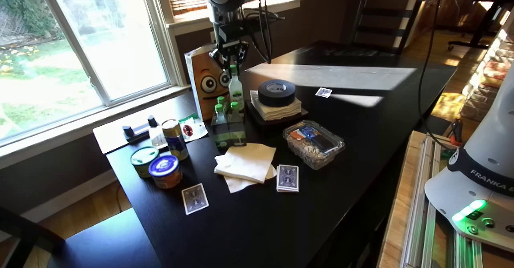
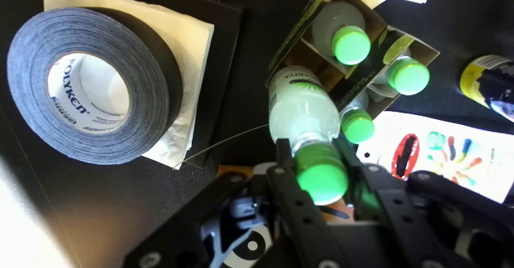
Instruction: Put the glass bottle in the box.
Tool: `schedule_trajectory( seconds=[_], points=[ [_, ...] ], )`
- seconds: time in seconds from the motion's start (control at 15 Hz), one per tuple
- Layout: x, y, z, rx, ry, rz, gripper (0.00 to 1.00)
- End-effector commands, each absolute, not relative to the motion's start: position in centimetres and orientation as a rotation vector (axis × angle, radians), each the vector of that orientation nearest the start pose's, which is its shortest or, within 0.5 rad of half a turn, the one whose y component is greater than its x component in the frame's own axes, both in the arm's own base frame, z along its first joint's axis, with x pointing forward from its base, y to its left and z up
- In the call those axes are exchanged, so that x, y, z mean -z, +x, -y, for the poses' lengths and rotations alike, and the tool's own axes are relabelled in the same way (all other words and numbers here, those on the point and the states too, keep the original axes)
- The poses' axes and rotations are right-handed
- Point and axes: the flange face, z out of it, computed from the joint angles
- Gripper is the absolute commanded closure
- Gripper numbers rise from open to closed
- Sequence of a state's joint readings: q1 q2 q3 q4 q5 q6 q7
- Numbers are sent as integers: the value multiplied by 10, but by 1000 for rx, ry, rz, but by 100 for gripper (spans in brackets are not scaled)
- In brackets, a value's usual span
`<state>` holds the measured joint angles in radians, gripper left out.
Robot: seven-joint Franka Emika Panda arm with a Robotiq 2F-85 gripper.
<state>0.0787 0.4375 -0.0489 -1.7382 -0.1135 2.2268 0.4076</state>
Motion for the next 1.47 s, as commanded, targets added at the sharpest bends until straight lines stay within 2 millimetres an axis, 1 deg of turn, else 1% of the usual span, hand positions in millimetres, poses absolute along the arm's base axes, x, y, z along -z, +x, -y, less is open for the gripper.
schedule_trajectory(
  seconds=[0.0, 0.27, 0.47, 0.73, 0.93, 1.27, 1.33, 1.4],
  points=[
    [-328, 676, -27, 113, -3181, -495, 93],
    [-319, 680, -25, 112, -3172, -510, 93],
    [-316, 673, -24, 52, -3163, -535, 93],
    [-327, 666, -39, 71, -3167, -532, 93],
    [-328, 663, -49, 69, -3180, -524, 93],
    [-319, 660, -60, 46, -3181, -543, 93],
    [-315, 662, -59, 42, -3180, -547, 93],
    [-306, 665, -53, 28, -3175, -574, 93]
  ],
)
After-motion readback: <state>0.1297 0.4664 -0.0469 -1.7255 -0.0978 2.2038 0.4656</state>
